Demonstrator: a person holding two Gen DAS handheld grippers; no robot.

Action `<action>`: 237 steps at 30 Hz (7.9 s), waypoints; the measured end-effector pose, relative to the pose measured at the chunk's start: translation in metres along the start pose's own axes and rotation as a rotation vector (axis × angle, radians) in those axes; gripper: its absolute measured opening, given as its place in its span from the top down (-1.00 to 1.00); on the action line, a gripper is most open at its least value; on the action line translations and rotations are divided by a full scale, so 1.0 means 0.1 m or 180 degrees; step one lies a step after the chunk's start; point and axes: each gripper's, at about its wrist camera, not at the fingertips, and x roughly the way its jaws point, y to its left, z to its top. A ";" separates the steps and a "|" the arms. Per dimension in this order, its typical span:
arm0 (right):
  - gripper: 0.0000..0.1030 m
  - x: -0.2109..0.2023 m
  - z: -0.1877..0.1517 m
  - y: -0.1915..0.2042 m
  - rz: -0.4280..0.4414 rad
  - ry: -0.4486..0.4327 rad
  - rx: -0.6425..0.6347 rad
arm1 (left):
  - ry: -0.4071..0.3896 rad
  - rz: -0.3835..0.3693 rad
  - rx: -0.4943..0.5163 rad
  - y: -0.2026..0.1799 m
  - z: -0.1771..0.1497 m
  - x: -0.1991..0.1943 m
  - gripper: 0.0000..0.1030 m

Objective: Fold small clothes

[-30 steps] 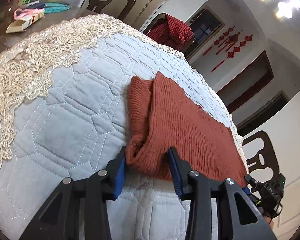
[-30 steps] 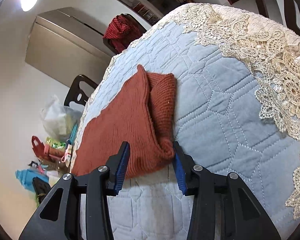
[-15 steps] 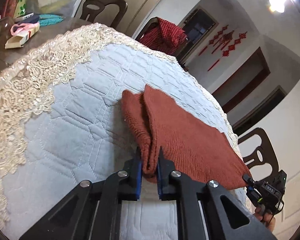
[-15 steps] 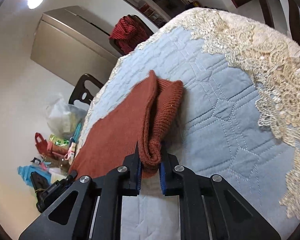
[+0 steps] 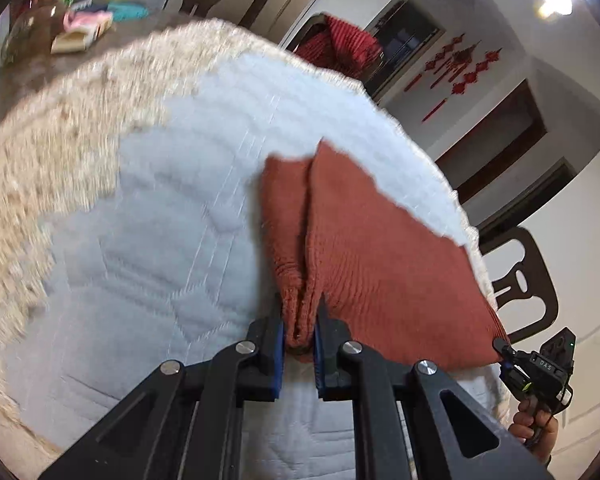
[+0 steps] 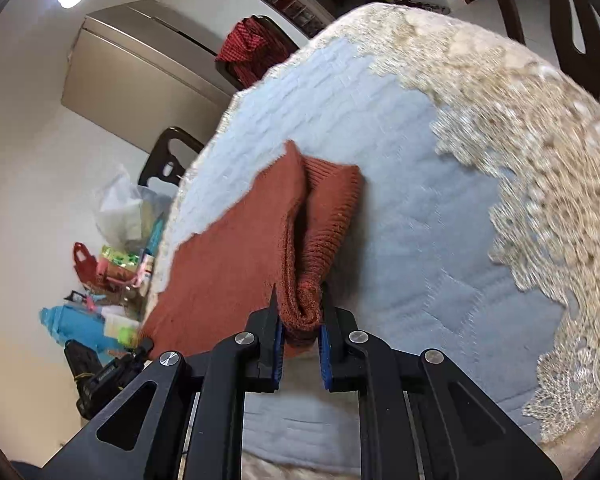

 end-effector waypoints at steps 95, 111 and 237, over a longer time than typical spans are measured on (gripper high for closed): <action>0.92 0.80 0.20 0.71 -0.0306 -0.0045 -0.1045 | -0.0186 0.0173 0.1153 -0.97 0.36 0.51 0.48; 0.91 0.85 -0.26 1.06 -0.0123 0.0177 -0.1476 | -0.0180 0.0058 0.1436 -1.10 -0.02 0.33 0.47; -0.29 0.43 -0.08 0.40 0.1323 0.0309 0.0046 | 0.0028 -0.0515 0.1384 -1.36 0.12 0.69 0.56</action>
